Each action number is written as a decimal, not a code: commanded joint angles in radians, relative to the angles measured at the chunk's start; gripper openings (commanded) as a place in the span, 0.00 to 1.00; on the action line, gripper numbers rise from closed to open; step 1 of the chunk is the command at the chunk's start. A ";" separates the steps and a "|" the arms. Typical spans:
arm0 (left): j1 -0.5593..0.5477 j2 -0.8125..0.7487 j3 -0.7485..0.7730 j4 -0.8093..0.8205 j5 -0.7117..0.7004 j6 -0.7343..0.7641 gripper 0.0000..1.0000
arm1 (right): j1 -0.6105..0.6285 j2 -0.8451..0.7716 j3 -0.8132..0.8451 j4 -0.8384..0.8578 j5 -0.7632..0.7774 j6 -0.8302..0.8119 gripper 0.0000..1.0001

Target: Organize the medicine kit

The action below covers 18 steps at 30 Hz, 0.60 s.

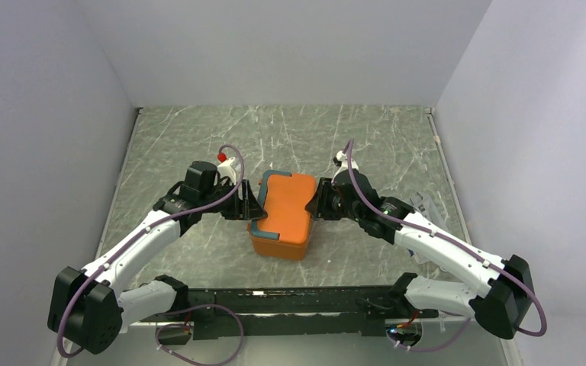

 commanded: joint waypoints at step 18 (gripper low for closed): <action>-0.021 0.009 0.025 -0.031 -0.033 0.028 0.63 | 0.001 -0.032 -0.092 0.120 0.014 0.059 0.39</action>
